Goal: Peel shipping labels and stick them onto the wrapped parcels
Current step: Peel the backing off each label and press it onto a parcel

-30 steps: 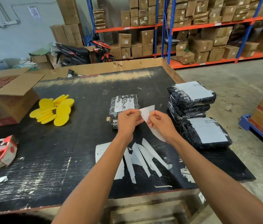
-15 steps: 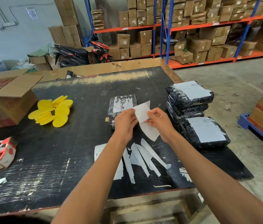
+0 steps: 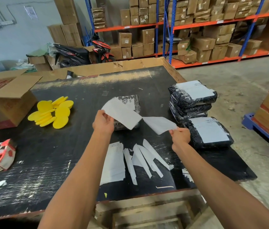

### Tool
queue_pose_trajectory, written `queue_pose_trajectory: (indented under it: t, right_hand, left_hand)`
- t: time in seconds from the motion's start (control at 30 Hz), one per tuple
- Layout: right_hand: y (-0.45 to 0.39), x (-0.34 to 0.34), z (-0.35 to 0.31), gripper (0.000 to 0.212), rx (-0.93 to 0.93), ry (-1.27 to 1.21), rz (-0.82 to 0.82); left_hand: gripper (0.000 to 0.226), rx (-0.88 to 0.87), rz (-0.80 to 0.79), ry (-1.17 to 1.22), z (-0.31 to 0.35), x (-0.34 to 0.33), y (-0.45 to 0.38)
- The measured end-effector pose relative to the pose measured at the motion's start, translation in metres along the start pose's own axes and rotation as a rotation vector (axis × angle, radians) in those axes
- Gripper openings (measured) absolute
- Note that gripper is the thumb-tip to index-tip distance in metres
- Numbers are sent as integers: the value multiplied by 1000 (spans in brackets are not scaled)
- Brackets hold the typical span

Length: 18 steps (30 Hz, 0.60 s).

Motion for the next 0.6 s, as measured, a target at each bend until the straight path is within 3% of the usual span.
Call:
queue_pose_trajectory:
  t: [0.07,0.2,0.33,0.43,0.53,0.6]
  right_hand:
    - [-5,5,3,29,-53,51,-65]
    - [15,6,0,34,-215,74,-416]
    - [31,4,0,31,-213,203,-613]
    - [34,4,-2,23,-33,427,-687]
    - [31,7,-16,25,405,946,-628]
    - [29,7,-29,31,522,914,-535]
  left_hand:
    - [20,-34,-16,66,9,-1,-1]
    - [16,-67,-64,77,10,-7,2]
    - [22,-79,-135,32,-3,-17,16]
    - [17,-106,-213,-76,-15,-24,24]
    - [7,-158,-332,-233,-28,-28,31]
    - [6,-219,-416,-385,-36,-29,38]
Point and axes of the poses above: each hand's wrist, its own y-axis away from the middle knuckle, its own x-axis out of the back of the hand, z = x × y, the point moved 2 cm from there along -y, towards the middle knuckle, and after that the axes turned 4 degrees about y, right-handed, at the moved point
